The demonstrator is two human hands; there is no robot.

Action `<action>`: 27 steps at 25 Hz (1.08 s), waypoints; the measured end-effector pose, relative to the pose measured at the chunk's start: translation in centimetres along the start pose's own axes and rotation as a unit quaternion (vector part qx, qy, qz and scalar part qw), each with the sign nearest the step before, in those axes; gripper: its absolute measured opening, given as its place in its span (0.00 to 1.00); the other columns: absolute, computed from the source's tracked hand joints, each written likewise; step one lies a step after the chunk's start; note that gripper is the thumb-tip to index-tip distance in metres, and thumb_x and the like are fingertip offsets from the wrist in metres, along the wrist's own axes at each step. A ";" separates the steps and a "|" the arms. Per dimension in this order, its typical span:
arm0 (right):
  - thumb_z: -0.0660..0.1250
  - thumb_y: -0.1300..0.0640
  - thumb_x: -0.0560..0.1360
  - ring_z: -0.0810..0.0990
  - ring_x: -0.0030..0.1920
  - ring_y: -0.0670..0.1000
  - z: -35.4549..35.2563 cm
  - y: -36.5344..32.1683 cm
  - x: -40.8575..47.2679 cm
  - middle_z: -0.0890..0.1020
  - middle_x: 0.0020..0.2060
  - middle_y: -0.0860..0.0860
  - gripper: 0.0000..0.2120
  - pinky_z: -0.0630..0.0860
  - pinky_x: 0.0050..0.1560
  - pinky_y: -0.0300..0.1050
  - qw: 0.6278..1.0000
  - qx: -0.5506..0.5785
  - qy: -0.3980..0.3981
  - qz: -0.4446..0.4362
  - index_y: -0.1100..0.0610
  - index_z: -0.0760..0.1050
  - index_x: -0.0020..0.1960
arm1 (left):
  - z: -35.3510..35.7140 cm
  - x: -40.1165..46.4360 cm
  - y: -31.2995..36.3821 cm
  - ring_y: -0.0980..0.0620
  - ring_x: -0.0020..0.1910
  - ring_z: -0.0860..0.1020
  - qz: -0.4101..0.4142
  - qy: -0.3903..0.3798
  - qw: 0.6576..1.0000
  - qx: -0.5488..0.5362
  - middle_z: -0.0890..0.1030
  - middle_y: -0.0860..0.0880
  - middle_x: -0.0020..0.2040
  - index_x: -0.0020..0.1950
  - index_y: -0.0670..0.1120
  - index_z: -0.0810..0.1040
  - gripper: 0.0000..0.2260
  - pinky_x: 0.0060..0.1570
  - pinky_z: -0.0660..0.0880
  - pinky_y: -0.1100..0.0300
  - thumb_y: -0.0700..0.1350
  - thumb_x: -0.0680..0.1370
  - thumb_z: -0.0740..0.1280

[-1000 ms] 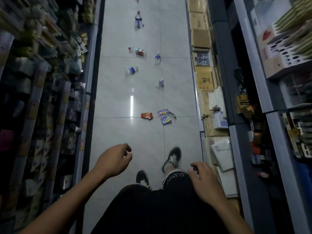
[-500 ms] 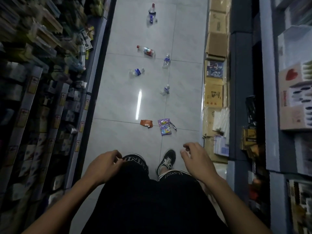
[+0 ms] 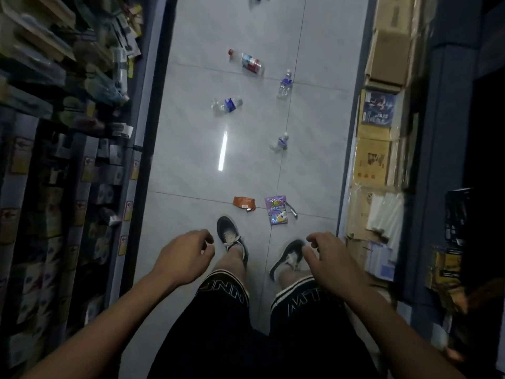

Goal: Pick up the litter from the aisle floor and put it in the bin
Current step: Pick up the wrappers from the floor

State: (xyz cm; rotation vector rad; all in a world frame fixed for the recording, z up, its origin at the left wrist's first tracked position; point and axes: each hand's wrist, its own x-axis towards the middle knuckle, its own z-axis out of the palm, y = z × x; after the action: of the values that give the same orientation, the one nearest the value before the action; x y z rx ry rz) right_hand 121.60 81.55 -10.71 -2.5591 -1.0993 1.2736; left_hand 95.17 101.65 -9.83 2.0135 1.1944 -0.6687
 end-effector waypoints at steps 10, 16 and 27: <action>0.67 0.49 0.78 0.73 0.67 0.52 22.7 10.0 26.3 0.72 0.68 0.51 0.25 0.75 0.66 0.51 0.991 0.028 -0.123 0.040 0.50 0.67 0.73 | 23.1 32.3 1.0 0.53 0.48 0.78 -0.122 0.020 0.977 -0.173 0.81 0.51 0.53 0.58 0.50 0.80 0.10 0.43 0.70 0.59 0.47 0.77 0.67; 0.78 0.54 0.65 0.66 0.72 0.62 37.4 19.9 45.1 0.64 0.74 0.58 0.48 0.69 0.70 0.57 0.985 -0.152 -0.074 -0.046 0.54 0.57 0.78 | 41.9 50.7 -4.1 0.37 0.69 0.67 -0.176 0.050 0.980 -0.076 0.67 0.40 0.70 0.72 0.50 0.69 0.25 0.62 0.71 0.44 0.53 0.76 0.70; 0.79 0.60 0.62 0.76 0.53 0.62 48.3 26.0 54.5 0.75 0.57 0.61 0.35 0.73 0.47 0.54 0.960 -0.263 -0.043 -0.090 0.60 0.69 0.65 | 51.0 57.8 -10.7 0.40 0.56 0.72 -0.100 0.085 0.990 0.045 0.69 0.43 0.60 0.59 0.48 0.70 0.19 0.40 0.77 0.47 0.51 0.73 0.72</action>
State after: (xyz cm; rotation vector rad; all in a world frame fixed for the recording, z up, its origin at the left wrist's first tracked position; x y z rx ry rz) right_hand 123.08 85.59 -87.91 -2.6724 -1.8594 1.1797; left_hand 107.13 96.71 -86.54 2.0750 1.5066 -0.6685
